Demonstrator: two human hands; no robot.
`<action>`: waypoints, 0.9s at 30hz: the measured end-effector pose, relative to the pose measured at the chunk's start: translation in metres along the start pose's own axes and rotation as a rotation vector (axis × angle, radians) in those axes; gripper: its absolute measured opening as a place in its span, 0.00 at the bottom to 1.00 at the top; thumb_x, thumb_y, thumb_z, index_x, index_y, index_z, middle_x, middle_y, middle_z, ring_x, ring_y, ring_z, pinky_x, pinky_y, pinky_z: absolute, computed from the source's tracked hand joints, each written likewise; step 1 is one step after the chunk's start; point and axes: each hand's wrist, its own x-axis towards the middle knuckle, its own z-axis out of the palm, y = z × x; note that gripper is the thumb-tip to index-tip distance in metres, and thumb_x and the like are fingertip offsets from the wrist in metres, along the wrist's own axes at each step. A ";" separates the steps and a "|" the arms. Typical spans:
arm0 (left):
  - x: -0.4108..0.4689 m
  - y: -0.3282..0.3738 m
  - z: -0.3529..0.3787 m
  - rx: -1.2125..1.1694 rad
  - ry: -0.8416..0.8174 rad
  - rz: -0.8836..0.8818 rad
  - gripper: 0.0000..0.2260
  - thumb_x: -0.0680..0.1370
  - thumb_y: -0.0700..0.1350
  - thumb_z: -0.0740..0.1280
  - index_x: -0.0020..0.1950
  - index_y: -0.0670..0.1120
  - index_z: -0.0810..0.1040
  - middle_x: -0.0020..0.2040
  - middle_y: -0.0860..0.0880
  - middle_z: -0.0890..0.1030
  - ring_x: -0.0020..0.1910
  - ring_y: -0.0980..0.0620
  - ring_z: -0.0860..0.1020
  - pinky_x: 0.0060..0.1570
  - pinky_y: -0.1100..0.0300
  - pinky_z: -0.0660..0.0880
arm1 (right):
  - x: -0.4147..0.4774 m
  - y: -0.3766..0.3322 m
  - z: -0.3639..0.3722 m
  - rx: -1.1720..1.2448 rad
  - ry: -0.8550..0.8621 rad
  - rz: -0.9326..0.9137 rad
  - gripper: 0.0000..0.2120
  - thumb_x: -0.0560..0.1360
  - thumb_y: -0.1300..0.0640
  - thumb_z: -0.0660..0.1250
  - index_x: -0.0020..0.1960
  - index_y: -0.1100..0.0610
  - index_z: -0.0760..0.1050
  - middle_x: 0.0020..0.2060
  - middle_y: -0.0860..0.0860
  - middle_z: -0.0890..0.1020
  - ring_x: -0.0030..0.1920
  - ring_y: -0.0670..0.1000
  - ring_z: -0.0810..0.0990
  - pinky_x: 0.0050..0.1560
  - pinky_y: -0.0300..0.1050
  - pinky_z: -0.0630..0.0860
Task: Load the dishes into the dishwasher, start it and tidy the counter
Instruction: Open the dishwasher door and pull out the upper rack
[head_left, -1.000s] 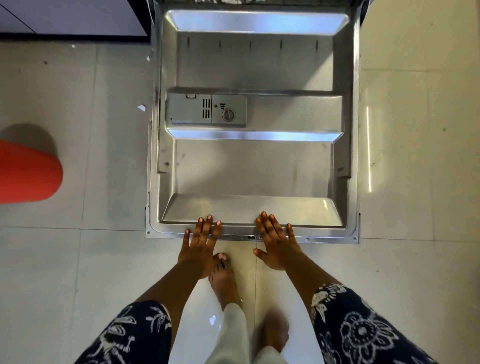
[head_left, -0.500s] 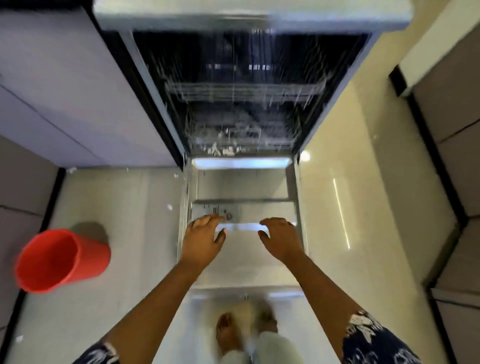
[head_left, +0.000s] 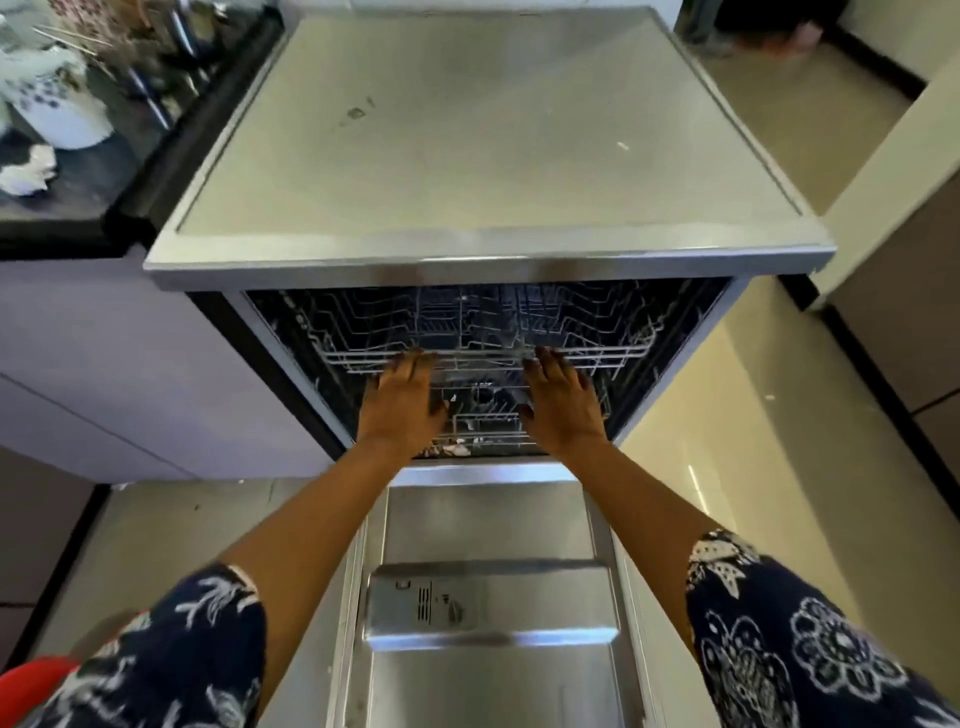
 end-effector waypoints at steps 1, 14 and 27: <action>0.015 -0.005 0.007 0.024 0.020 0.021 0.30 0.77 0.53 0.63 0.76 0.48 0.58 0.76 0.46 0.59 0.74 0.43 0.57 0.70 0.44 0.60 | 0.015 0.004 0.006 -0.007 0.024 -0.011 0.32 0.79 0.49 0.59 0.77 0.55 0.49 0.77 0.53 0.50 0.76 0.55 0.47 0.74 0.59 0.51; 0.027 -0.020 0.065 0.059 0.251 0.052 0.24 0.78 0.57 0.61 0.69 0.45 0.68 0.66 0.42 0.72 0.69 0.41 0.66 0.72 0.40 0.54 | 0.042 0.010 0.052 -0.031 0.237 0.017 0.22 0.78 0.50 0.60 0.70 0.55 0.66 0.62 0.54 0.74 0.67 0.57 0.69 0.72 0.61 0.50; -0.066 -0.011 0.067 0.072 0.204 0.022 0.18 0.78 0.54 0.61 0.65 0.47 0.72 0.59 0.45 0.76 0.61 0.43 0.72 0.68 0.42 0.60 | -0.045 0.004 0.068 -0.002 0.422 0.004 0.05 0.76 0.56 0.64 0.49 0.55 0.77 0.42 0.51 0.80 0.45 0.56 0.78 0.58 0.56 0.71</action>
